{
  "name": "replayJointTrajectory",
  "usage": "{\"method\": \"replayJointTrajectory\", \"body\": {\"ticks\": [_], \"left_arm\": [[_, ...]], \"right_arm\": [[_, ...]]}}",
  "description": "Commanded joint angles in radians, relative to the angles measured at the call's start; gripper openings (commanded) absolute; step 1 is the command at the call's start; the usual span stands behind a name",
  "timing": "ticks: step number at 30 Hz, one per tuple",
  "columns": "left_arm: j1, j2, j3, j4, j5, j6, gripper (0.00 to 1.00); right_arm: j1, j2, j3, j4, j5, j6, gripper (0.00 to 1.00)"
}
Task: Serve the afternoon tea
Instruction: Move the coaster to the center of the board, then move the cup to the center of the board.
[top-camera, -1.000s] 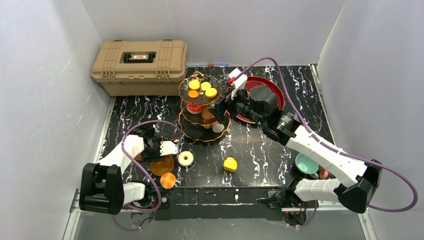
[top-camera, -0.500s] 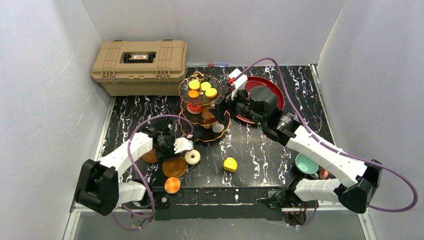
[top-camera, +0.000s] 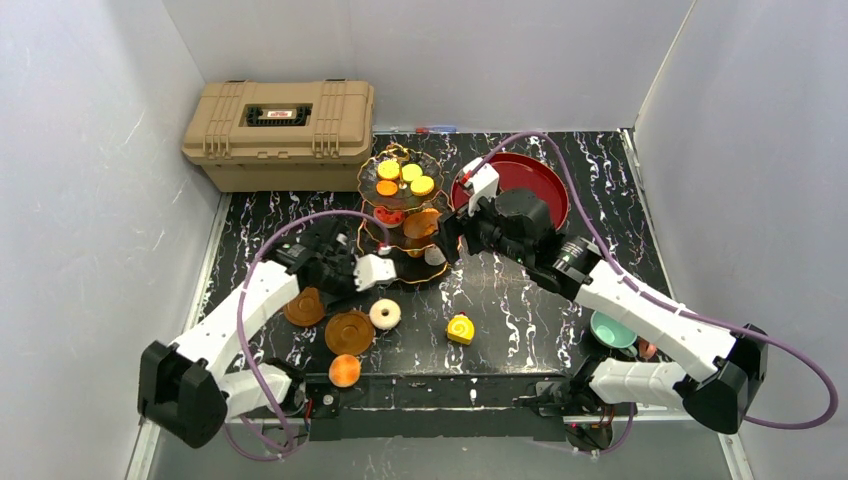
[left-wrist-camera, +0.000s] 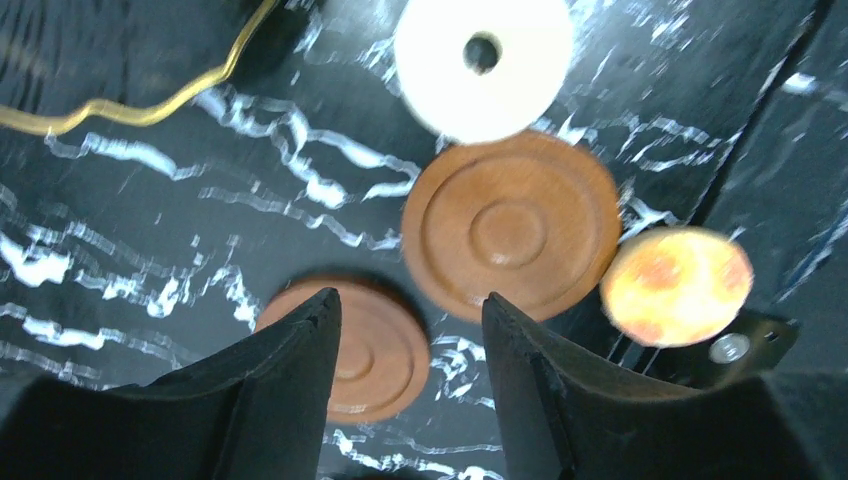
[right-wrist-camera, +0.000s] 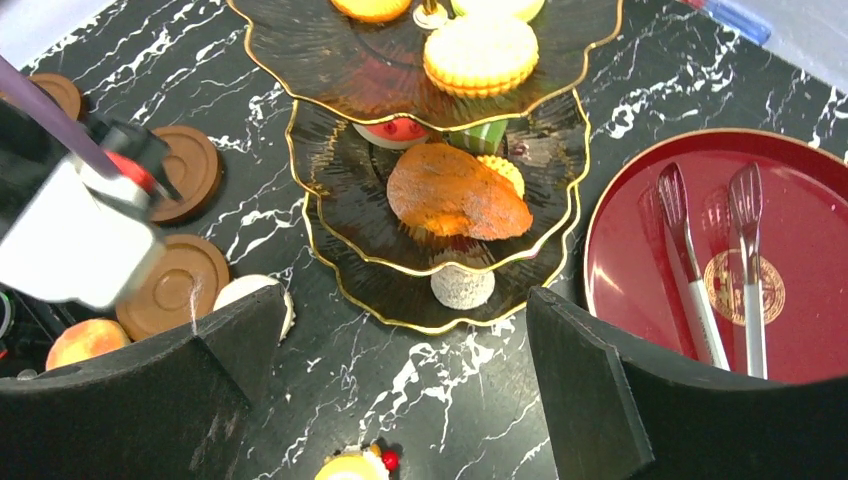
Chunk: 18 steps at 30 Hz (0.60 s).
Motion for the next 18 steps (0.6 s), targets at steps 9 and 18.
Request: {"method": "replayJointTrajectory", "body": {"ticks": [9,18], "left_arm": [[0.257,-0.128,-0.025,-0.168,0.006,0.110,0.56],[0.301,-0.005,0.195,-0.187,0.138,-0.140,0.58]], "right_arm": [[-0.036,-0.070,-0.028,-0.117,0.192,0.245,0.98],[-0.212,-0.030,0.004,-0.670,0.473,0.741,0.98]]}}
